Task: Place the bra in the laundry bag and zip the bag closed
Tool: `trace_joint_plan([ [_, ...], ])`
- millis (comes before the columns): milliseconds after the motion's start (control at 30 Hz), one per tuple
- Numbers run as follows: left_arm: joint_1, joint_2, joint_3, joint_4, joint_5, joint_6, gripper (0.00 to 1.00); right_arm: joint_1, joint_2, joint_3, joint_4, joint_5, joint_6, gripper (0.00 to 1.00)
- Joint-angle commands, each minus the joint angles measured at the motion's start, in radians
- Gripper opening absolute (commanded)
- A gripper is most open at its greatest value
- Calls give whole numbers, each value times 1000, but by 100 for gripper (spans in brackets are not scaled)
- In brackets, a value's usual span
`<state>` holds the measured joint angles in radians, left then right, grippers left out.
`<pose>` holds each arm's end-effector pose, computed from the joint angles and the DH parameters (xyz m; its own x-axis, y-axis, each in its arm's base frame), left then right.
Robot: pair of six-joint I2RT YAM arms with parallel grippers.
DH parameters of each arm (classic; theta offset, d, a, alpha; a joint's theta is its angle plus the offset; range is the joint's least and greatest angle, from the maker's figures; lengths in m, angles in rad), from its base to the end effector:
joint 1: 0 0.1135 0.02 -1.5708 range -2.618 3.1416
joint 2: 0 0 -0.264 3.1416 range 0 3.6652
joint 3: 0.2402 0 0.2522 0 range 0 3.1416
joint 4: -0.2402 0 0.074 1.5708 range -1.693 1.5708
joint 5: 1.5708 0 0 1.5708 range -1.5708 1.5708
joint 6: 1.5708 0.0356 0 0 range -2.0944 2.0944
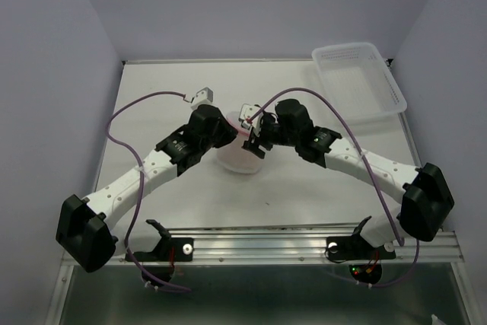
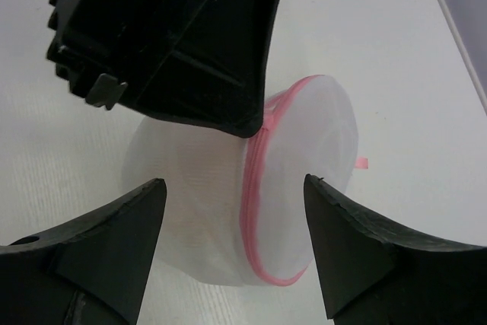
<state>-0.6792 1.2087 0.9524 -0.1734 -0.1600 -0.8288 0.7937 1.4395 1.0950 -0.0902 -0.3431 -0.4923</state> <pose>0.2198 -0.1701 0.3109 -0.5931 -0.4564 -0.6633 0.1040 0.7735 -0.6253 0.2255 0.2464 0.3037 0.1582 -0.4739 -0.8663 -0.9198 0.2483 -0.3038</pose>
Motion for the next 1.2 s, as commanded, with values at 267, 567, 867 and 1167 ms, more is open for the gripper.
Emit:
trace_joint_plan([
  [267, -14, -70, -21, 29, -7, 20, 0, 9, 111, 45, 119, 76, -12, 66],
  [567, -13, -55, -32, 15, -32, 5, 0, 9, 75, 25, 119, 50, -28, 1],
  [867, 102, -63, -110, 14, 0, -30, 0, 9, -11, -40, 119, 84, -88, 1],
  [1167, 251, -48, -193, 77, 39, 5, 0, 9, -112, -127, 119, 41, -176, 1],
])
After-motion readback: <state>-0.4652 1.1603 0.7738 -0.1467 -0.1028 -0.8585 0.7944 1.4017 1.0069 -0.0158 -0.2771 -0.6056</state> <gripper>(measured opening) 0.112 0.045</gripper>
